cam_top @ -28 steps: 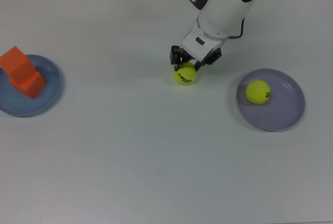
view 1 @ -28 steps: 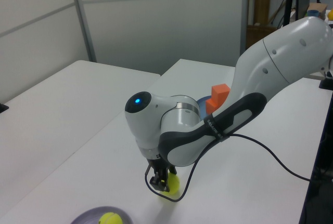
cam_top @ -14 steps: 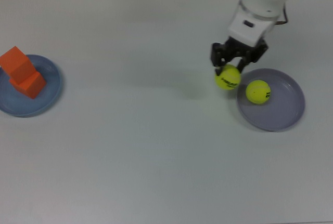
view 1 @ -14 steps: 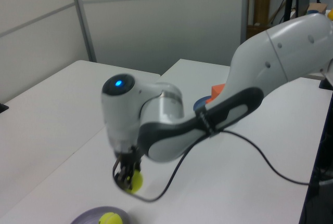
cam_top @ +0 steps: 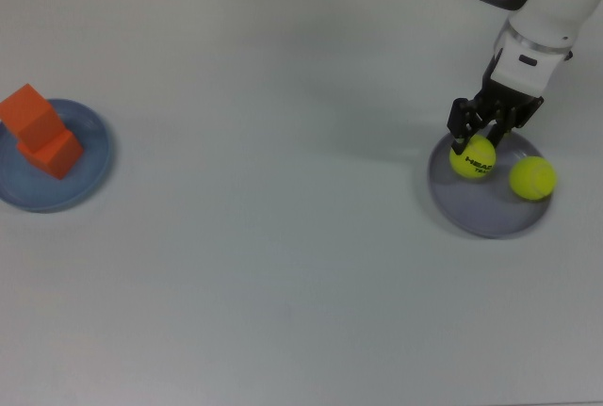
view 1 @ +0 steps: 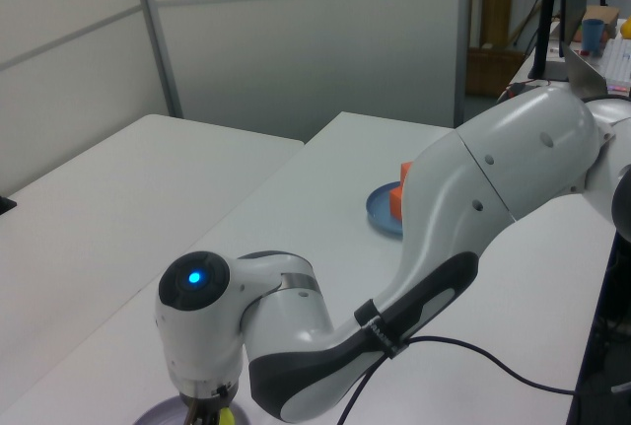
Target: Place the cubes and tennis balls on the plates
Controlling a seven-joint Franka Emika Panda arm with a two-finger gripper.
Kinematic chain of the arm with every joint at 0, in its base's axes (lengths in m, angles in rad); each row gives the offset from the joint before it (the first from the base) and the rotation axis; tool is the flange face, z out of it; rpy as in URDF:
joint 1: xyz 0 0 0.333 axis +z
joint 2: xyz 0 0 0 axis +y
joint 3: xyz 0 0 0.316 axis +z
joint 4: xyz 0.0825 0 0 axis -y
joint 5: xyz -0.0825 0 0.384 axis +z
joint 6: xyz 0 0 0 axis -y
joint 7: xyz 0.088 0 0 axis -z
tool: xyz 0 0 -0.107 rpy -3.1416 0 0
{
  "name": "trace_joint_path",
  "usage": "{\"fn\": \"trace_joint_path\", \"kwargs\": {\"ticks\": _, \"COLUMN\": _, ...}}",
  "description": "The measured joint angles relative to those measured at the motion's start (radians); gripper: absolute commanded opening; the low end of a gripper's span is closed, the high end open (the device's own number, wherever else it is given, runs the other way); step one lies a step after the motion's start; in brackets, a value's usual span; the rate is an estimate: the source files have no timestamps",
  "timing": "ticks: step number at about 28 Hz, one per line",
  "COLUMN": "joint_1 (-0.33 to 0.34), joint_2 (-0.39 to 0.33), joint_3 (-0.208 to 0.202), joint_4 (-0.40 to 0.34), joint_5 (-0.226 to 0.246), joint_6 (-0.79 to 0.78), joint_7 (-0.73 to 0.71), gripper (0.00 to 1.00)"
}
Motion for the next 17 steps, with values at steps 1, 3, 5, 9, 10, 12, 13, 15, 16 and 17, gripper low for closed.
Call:
{"fn": "trace_joint_path", "kwargs": {"ticks": 1, "joint_1": 0.001, "joint_2": 0.002, "joint_3": 0.0, "joint_4": 0.0, "joint_5": -0.002, "joint_6": 0.0, "joint_7": 0.003, "gripper": 0.3}}
{"fn": "trace_joint_path", "kwargs": {"ticks": 3, "joint_1": 0.002, "joint_2": 0.004, "joint_3": 0.0, "joint_4": 0.0, "joint_5": -0.002, "joint_6": 0.0, "joint_7": 0.004, "gripper": 0.57}}
{"fn": "trace_joint_path", "kwargs": {"ticks": 5, "joint_1": 0.002, "joint_2": 0.005, "joint_3": -0.002, "joint_4": 0.0, "joint_5": -0.002, "joint_6": 0.0, "joint_7": 0.005, "gripper": 1.0}}
{"fn": "trace_joint_path", "kwargs": {"ticks": 9, "joint_1": 0.001, "joint_2": 0.005, "joint_3": -0.005, "joint_4": 0.002, "joint_5": -0.002, "joint_6": 0.0, "joint_7": 0.005, "gripper": 1.0}}
{"fn": "trace_joint_path", "kwargs": {"ticks": 10, "joint_1": 0.001, "joint_2": 0.005, "joint_3": -0.005, "joint_4": 0.003, "joint_5": -0.002, "joint_6": 0.0, "joint_7": 0.005, "gripper": 1.0}}
{"fn": "trace_joint_path", "kwargs": {"ticks": 12, "joint_1": 0.0, "joint_2": 0.004, "joint_3": -0.005, "joint_4": 0.009, "joint_5": -0.002, "joint_6": 0.0, "joint_7": 0.007, "gripper": 1.0}}
{"fn": "trace_joint_path", "kwargs": {"ticks": 13, "joint_1": -0.001, "joint_2": 0.003, "joint_3": -0.005, "joint_4": 0.014, "joint_5": -0.002, "joint_6": 0.0, "joint_7": 0.01, "gripper": 1.0}}
{"fn": "trace_joint_path", "kwargs": {"ticks": 15, "joint_1": -0.004, "joint_2": -0.005, "joint_3": -0.006, "joint_4": 0.028, "joint_5": 0.004, "joint_6": 0.0, "joint_7": 0.015, "gripper": 1.0}}
{"fn": "trace_joint_path", "kwargs": {"ticks": 16, "joint_1": -0.007, "joint_2": -0.011, "joint_3": -0.007, "joint_4": 0.032, "joint_5": 0.01, "joint_6": -0.004, "joint_7": 0.015, "gripper": 1.0}}
{"fn": "trace_joint_path", "kwargs": {"ticks": 17, "joint_1": -0.009, "joint_2": -0.02, "joint_3": -0.008, "joint_4": 0.037, "joint_5": 0.021, "joint_6": -0.014, "joint_7": 0.015, "gripper": 1.0}}
